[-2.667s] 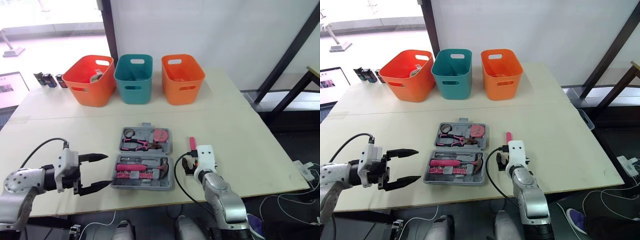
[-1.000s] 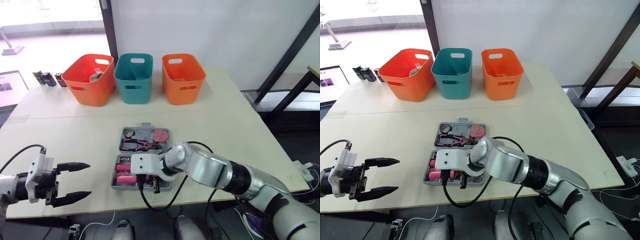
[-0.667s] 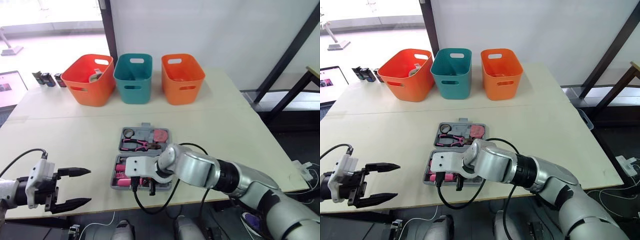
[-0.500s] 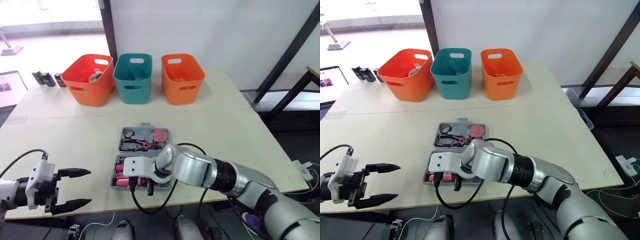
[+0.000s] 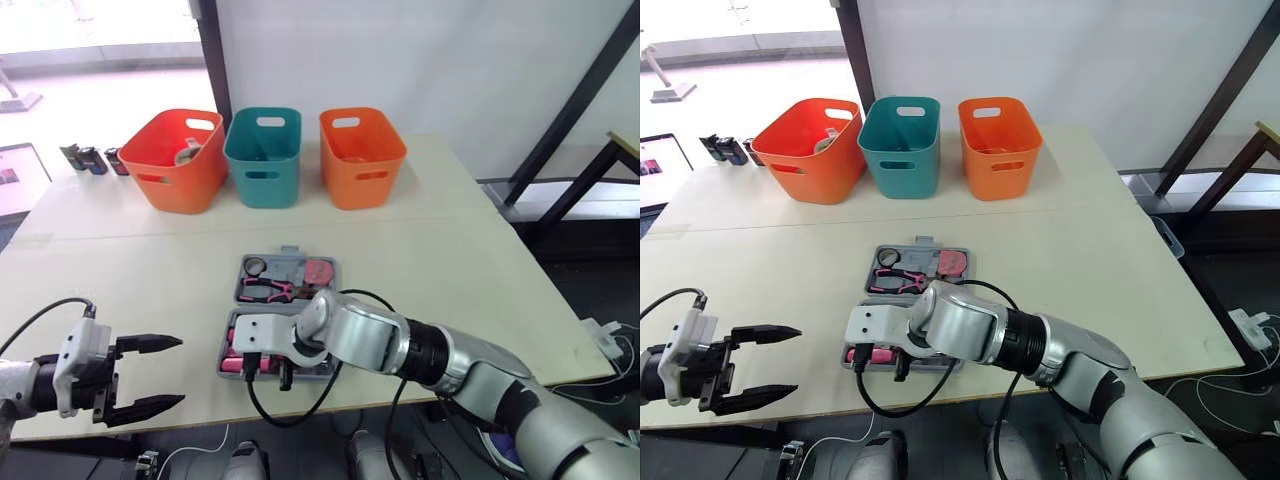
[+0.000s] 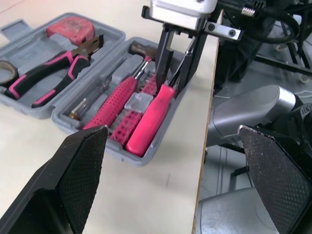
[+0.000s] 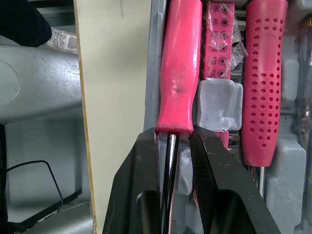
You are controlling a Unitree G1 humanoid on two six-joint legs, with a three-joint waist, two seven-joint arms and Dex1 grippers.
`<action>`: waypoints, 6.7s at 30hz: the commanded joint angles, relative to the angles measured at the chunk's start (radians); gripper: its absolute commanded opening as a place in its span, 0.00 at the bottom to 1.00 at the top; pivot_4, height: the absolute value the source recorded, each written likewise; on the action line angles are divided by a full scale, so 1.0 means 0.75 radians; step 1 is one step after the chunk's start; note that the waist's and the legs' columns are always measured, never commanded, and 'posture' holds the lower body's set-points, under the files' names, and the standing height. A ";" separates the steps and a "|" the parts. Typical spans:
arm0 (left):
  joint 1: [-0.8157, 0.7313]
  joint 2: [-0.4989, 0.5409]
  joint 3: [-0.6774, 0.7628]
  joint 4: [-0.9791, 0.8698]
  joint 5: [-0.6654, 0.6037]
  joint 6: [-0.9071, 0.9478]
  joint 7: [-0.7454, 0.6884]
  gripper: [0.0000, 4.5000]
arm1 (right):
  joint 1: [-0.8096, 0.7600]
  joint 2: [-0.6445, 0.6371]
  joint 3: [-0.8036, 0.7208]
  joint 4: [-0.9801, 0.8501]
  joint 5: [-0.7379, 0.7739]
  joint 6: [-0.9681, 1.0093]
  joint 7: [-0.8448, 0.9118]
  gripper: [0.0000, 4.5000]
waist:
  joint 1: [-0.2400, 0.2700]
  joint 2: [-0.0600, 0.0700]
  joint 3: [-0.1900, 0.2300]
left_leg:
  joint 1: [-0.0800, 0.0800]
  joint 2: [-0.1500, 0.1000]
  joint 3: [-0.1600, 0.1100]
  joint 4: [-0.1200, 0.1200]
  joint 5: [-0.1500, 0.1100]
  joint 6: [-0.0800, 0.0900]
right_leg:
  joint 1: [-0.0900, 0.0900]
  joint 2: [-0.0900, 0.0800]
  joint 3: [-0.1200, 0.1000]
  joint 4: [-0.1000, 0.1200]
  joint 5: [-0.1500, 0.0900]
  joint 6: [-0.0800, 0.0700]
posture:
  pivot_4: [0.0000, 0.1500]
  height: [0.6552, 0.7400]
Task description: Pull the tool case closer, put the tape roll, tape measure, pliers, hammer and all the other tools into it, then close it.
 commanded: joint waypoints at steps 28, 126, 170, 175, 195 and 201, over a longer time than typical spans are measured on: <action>-0.063 0.007 0.000 -0.028 -0.003 0.053 0.015 1.00 | 0.241 0.054 -0.166 0.019 -0.053 -0.237 -0.088 0.02 | -0.016 -0.001 0.000 | 0.000 0.000 0.000 0.000 0.000 0.000 | 0.000 0.000 0.000 0.000 0.000 0.000 | 1.00 1.00; -0.505 -0.321 -0.537 0.370 0.540 0.228 0.639 0.01 | 0.487 -0.156 -0.389 0.111 -0.549 -0.525 -0.054 0.00 | 0.012 -0.002 -0.004 | 0.008 0.000 -0.003 -0.001 0.000 0.000 | 0.010 0.003 0.000 0.001 0.003 0.008 | 1.00 1.00; -0.422 -0.294 -0.449 0.242 0.506 0.291 0.727 0.01 | 0.578 -0.333 -0.427 -0.100 -0.571 -0.320 -0.019 0.00 | 0.024 -0.002 -0.004 | 0.003 -0.002 -0.003 0.002 0.000 0.000 | 0.008 0.000 0.000 -0.001 -0.001 0.004 | 1.00 1.00; -0.369 -0.197 -0.304 0.220 0.429 0.196 0.667 0.01 | 0.585 -0.460 -0.546 -0.140 -0.514 -0.425 0.040 0.00 | 0.020 -0.003 -0.003 | 0.002 -0.002 -0.002 0.002 0.000 0.000 | 0.006 0.000 0.000 -0.001 0.000 0.004 | 1.00 1.00; -0.204 -0.359 -0.405 0.111 0.199 -0.041 0.230 0.00 | 0.538 -0.173 -1.158 -0.045 0.033 -0.100 -0.026 0.71 | 0.017 -0.003 -0.002 | 0.001 -0.002 -0.001 0.004 0.000 0.000 | 0.006 -0.001 0.000 -0.003 0.002 0.001 | 1.00 1.00; -0.193 -0.356 -0.489 0.199 0.335 -0.128 0.284 0.00 | 0.448 -0.109 -1.226 0.098 0.102 -0.023 -0.089 0.99 | 0.018 -0.002 -0.002 | 0.002 -0.001 -0.001 0.001 0.000 0.000 | 0.005 0.000 0.000 -0.003 0.001 0.002 | 1.00 1.00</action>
